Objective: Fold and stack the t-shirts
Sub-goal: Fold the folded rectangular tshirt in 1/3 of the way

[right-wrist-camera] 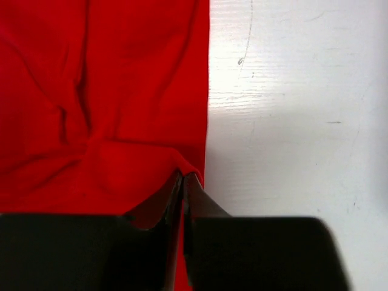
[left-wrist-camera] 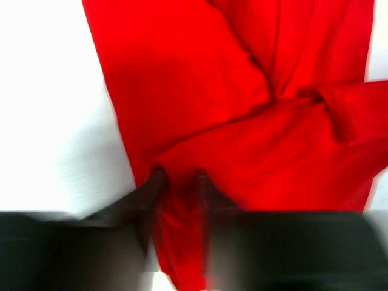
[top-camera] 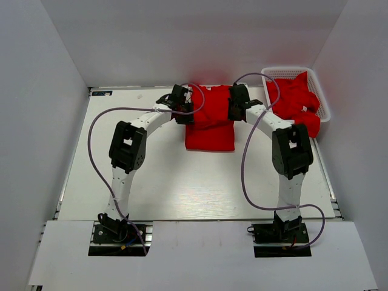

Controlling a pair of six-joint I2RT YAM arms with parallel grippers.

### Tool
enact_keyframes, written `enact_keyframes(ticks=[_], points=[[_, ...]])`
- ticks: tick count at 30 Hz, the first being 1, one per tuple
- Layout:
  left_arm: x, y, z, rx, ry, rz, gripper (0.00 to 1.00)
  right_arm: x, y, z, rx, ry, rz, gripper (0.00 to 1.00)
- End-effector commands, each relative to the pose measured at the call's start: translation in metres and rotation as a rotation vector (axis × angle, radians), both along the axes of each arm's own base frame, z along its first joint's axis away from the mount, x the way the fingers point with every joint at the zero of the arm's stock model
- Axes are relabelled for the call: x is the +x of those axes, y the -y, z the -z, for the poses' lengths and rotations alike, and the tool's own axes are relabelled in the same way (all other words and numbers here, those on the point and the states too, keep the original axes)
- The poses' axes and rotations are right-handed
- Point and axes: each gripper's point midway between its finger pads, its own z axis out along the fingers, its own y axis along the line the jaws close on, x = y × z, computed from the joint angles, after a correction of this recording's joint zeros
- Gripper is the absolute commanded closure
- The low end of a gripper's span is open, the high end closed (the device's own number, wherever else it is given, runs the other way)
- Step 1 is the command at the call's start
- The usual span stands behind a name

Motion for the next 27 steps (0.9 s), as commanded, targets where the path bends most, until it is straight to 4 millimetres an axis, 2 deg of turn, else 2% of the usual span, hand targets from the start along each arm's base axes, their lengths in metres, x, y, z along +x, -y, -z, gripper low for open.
enact_keyframes(ticks=[1,2,3,5,6,7,9,10,11,12,13,14,15,16,17,18,19,20,21,22,23,24,25,26,27], points=[[0.020,0.000,-0.022,-0.039,0.059,-0.022,0.39,0.031,-0.007,-0.016,0.031,0.089,-0.025,0.89],[0.022,0.001,-0.024,-0.043,0.069,-0.022,0.15,0.033,-0.009,-0.015,0.035,0.092,-0.044,0.70],[0.027,-0.003,-0.028,-0.048,0.080,-0.031,0.02,0.035,-0.009,-0.016,0.035,0.092,-0.051,0.57],[0.027,-0.001,-0.033,-0.062,0.077,-0.033,0.00,0.041,-0.014,-0.024,0.043,0.108,-0.089,0.35],[0.031,-0.002,-0.045,-0.062,0.105,-0.044,0.00,0.040,-0.015,-0.028,0.040,0.112,-0.090,0.25],[0.031,-0.005,-0.050,-0.053,0.111,-0.055,0.00,0.040,-0.016,-0.036,0.041,0.127,-0.100,0.10],[0.024,-0.015,-0.052,-0.024,0.110,-0.078,0.00,0.033,-0.016,-0.052,0.051,0.146,-0.115,0.10],[0.014,-0.023,-0.057,-0.008,0.111,-0.091,0.00,0.027,-0.014,-0.060,0.057,0.159,-0.115,0.10],[0.013,-0.024,-0.074,-0.023,0.139,-0.092,0.00,0.019,-0.016,-0.044,0.049,0.126,-0.130,0.10],[0.003,-0.030,-0.065,-0.007,0.127,-0.099,0.00,0.013,-0.015,-0.064,0.067,0.159,-0.146,0.10],[-0.004,-0.034,-0.070,-0.011,0.133,-0.099,0.00,0.009,-0.017,-0.065,0.074,0.164,-0.164,0.10],[-0.012,-0.043,-0.094,-0.009,0.177,-0.121,0.00,-0.003,-0.021,-0.056,0.091,0.134,-0.194,0.10],[-0.025,-0.052,-0.082,0.013,0.160,-0.131,0.00,-0.016,-0.025,-0.060,0.121,0.129,-0.227,0.10],[-0.032,-0.057,-0.085,0.010,0.172,-0.147,0.00,-0.023,-0.030,-0.059,0.137,0.119,-0.248,0.10],[-0.047,-0.067,-0.069,0.040,0.150,-0.148,0.00,-0.033,-0.027,-0.053,0.135,0.096,-0.246,0.10],[-0.049,-0.068,-0.092,0.005,0.214,-0.151,0.00,-0.043,-0.023,-0.048,0.139,0.077,-0.228,0.10],[-0.056,-0.067,-0.091,0.007,0.221,-0.136,0.00,-0.053,-0.020,-0.035,0.131,0.048,-0.225,0.10],[-0.068,-0.064,-0.081,0.012,0.201,-0.103,0.00,-0.054,-0.020,-0.044,0.141,0.080,-0.227,0.10],[-0.071,-0.063,-0.082,0.004,0.199,-0.094,0.00,-0.062,-0.019,-0.036,0.134,0.064,-0.234,0.10],[-0.078,-0.060,-0.078,-0.005,0.169,-0.072,0.00,-0.064,-0.022,-0.042,0.143,0.078,-0.253,0.10],[-0.084,-0.060,-0.072,-0.011,0.140,-0.068,0.00,-0.068,-0.028,-0.039,0.140,0.062,-0.289,0.10],[-0.090,-0.060,-0.066,-0.012,0.111,-0.069,0.00,-0.068,-0.043,-0.048,0.185,0.069,-0.355,0.10],[-0.094,-0.062,-0.068,-0.011,0.110,-0.069,0.00,-0.073,-0.055,-0.038,0.208,0.031,-0.412,0.10],[-0.102,-0.066,-0.060,-0.001,0.091,-0.069,0.00,-0.081,-0.070,-0.035,0.238,0.011,-0.462,0.10],[-0.105,-0.067,-0.062,-0.012,0.096,-0.077,0.00,-0.078,-0.079,-0.040,0.257,0.020,-0.489,0.10]])
